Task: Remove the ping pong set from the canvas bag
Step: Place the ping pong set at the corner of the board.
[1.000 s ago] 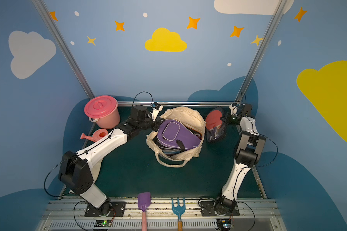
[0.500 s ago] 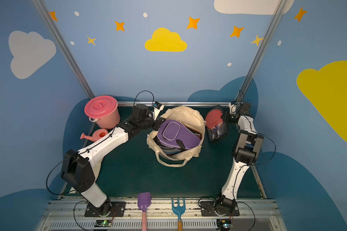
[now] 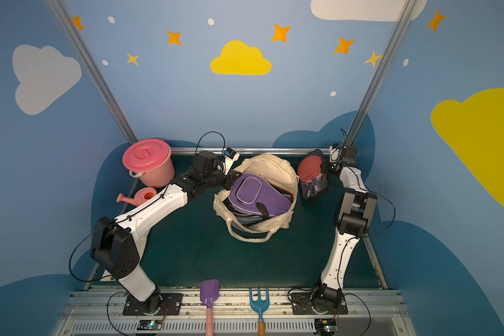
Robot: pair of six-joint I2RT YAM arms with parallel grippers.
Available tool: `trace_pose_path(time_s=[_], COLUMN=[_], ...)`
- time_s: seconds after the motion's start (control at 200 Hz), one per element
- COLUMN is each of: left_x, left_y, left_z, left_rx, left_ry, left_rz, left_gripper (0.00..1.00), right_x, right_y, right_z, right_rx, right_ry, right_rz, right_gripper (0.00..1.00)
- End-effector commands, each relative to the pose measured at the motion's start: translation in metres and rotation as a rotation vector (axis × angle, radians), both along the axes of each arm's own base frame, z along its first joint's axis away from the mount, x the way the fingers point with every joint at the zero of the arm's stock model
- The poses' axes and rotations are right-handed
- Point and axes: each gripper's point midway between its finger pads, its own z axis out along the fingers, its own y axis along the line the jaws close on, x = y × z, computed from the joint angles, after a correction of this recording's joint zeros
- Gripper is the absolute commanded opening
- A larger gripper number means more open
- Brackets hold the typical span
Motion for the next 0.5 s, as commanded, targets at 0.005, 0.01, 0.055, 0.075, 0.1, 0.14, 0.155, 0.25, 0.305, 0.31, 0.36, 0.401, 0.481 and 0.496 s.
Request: trace_pose_path(time_s=[0.005, 0.01, 0.055, 0.075, 0.1, 0.14, 0.155, 0.25, 0.305, 0.31, 0.36, 0.401, 0.481, 0.496], left_x=[-0.01, -0.01, -0.01, -0.01, -0.01, -0.01, -0.01, -0.01, -0.011, -0.011, -0.011, -0.011, -0.011, -0.011], left_y=[-0.005, -0.005, -0.006, -0.006, -0.006, -0.007, -0.007, -0.008, -0.008, -0.008, -0.008, -0.009, -0.01, -0.01], left_z=[-0.013, -0.013, -0.012, -0.012, -0.012, -0.012, -0.012, -0.012, -0.012, -0.012, -0.012, -0.012, -0.013, -0.012], left_rx=[0.027, 0.026, 0.023, 0.021, 0.021, 0.02, 0.02, 0.022, 0.022, 0.022, 0.022, 0.022, 0.022, 0.021], left_ry=[0.047, 0.047, 0.047, 0.047, 0.049, 0.049, 0.048, 0.049, 0.047, 0.047, 0.047, 0.049, 0.05, 0.048], left_rz=[-0.041, -0.042, -0.043, -0.044, -0.045, -0.045, -0.046, -0.047, -0.048, -0.048, -0.048, -0.049, -0.049, -0.05], left_gripper=[0.05, 0.05, 0.05, 0.05, 0.05, 0.05, 0.05, 0.05, 0.05, 0.05, 0.05, 0.05, 0.05, 0.05], right_x=[-0.014, -0.014, -0.015, -0.016, -0.015, -0.016, -0.016, -0.017, -0.017, -0.017, -0.016, -0.015, -0.013, -0.012], right_y=[-0.033, -0.033, -0.034, -0.035, -0.036, -0.038, -0.039, -0.045, -0.046, -0.046, -0.045, -0.045, -0.045, -0.046], right_z=[-0.07, -0.07, -0.072, -0.073, -0.072, -0.073, -0.073, -0.076, -0.079, -0.079, -0.08, -0.08, -0.081, -0.081], right_rx=[-0.147, -0.148, -0.15, -0.15, -0.151, -0.152, -0.154, -0.172, -0.179, -0.18, -0.181, -0.185, -0.192, -0.194], right_ry=[0.164, 0.165, 0.173, 0.177, 0.177, 0.18, 0.18, 0.2, 0.217, 0.219, 0.23, 0.232, 0.233, 0.233], right_rz=[-0.082, -0.082, -0.086, -0.087, -0.091, -0.096, -0.099, -0.12, -0.125, -0.124, -0.115, -0.115, -0.112, -0.112], right_gripper=[0.0, 0.0, 0.0, 0.0, 0.0, 0.0, 0.0, 0.0, 0.0, 0.0, 0.0, 0.0, 0.0, 0.0])
